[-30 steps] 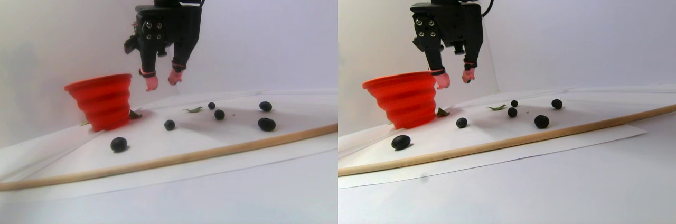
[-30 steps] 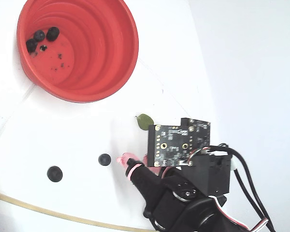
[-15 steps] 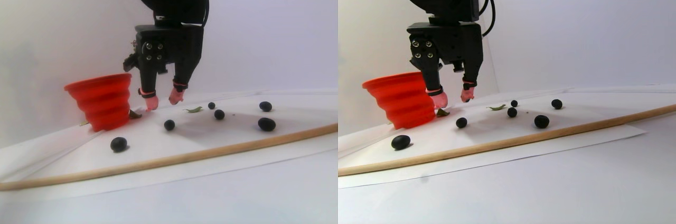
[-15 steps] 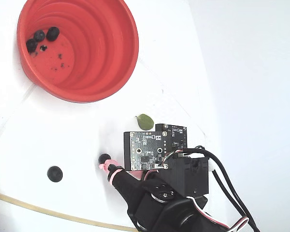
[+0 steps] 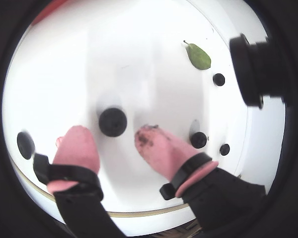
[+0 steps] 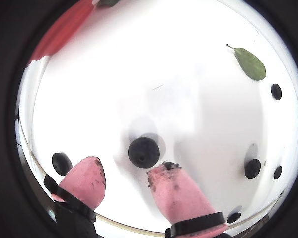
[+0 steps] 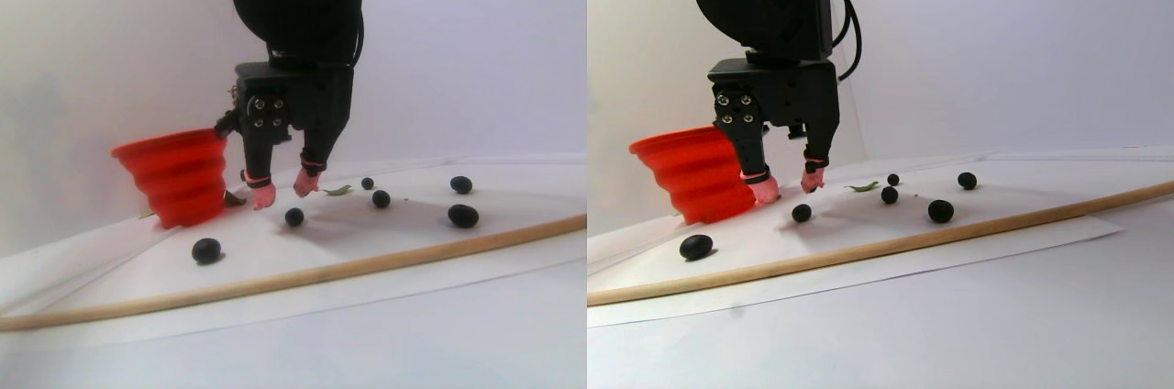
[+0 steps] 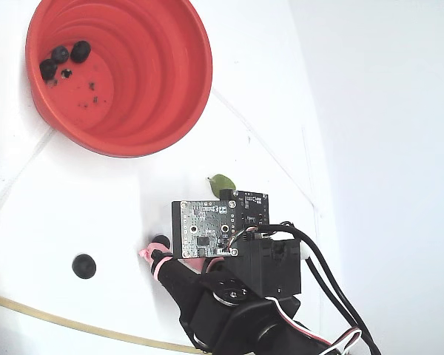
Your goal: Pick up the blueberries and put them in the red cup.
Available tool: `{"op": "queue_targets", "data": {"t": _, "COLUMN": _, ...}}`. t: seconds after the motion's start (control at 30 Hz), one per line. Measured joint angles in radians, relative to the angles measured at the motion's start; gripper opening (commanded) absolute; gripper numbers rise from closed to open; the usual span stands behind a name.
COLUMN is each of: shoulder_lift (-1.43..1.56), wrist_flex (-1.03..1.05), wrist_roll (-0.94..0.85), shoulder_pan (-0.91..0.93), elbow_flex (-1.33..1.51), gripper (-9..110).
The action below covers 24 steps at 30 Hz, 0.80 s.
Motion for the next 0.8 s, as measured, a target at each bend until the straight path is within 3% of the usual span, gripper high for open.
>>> {"op": "queue_targets", "data": {"t": 0.8, "shoulder_lift": -0.118, "wrist_flex": -0.057, "wrist_roll": 0.000, "shoulder_pan": 0.005, "elbow_flex": -0.069, "gripper": 17}}
